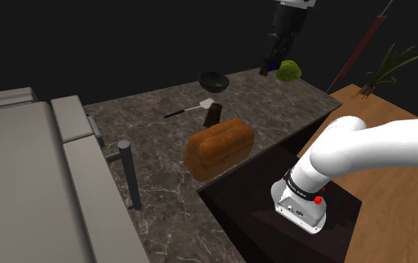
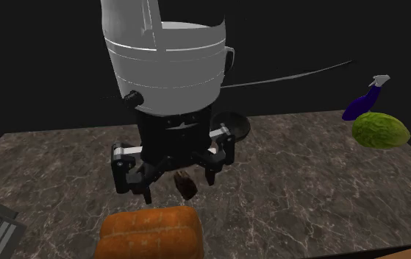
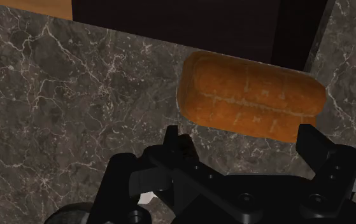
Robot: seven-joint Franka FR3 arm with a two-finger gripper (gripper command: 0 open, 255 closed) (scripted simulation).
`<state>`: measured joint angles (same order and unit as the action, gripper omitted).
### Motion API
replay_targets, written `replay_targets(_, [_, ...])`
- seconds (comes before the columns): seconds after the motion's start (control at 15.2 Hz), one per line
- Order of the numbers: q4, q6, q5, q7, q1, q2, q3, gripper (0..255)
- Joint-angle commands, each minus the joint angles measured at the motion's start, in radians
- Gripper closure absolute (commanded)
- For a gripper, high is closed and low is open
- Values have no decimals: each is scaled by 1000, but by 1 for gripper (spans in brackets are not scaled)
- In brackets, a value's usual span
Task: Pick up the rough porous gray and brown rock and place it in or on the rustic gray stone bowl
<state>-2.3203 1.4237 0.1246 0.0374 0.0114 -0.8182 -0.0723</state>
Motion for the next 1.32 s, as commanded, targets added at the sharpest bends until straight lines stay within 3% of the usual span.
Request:
replay_targets(0.0, [0, 0, 0, 0, 0, 0, 0, 0])
replay_targets(0.73, [-160, 439, -56, -168, 52, 204, -168, 0])
replay_targets(1.25, [-154, 727, -202, -362, 140, 473, -287, 0])
